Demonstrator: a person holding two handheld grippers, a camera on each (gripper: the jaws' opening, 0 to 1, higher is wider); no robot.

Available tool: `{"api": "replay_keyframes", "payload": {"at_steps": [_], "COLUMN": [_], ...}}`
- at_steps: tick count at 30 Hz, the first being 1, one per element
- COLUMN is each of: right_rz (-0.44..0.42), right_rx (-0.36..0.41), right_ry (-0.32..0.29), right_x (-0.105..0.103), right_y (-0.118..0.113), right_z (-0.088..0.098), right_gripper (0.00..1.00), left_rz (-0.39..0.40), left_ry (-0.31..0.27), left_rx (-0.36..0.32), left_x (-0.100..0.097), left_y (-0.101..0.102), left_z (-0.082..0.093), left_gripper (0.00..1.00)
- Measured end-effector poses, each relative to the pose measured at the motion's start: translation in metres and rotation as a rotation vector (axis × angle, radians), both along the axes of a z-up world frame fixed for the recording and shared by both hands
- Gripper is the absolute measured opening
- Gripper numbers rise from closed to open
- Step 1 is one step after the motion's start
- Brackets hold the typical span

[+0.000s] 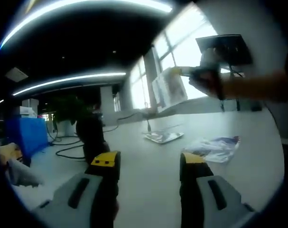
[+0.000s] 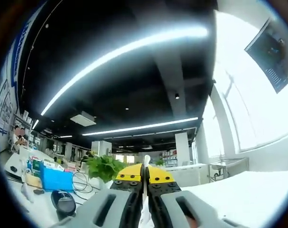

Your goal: Clip sheet goods on table flip sheet goods clip sheet goods scan sheet goods put sheet goods back to table

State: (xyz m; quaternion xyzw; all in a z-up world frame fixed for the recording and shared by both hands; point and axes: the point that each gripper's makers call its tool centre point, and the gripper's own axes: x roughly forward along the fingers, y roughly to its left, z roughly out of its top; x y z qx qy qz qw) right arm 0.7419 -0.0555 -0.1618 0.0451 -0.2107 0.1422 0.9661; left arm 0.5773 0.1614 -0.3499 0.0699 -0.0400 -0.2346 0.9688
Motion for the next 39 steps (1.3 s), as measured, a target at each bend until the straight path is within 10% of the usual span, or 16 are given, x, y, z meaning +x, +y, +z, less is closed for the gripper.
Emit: {"api": "replay_keyframes", "payload": {"at_steps": [17, 39], "right_rz": [-0.001, -0.017], "right_rx": [0.076, -0.012], "right_ry": [-0.007, -0.011], "right_x": [0.015, 0.032], "right_y": [0.037, 0.091], "right_z": [-0.001, -0.019], "right_gripper": [0.00, 0.00], "left_rz": [0.011, 0.033], "left_ry": [0.007, 0.010], "left_rx": [0.006, 0.007], "left_x": [0.002, 0.002], "left_y": [0.003, 0.006], "left_z": [-0.002, -0.003], "left_gripper": [0.42, 0.42]}}
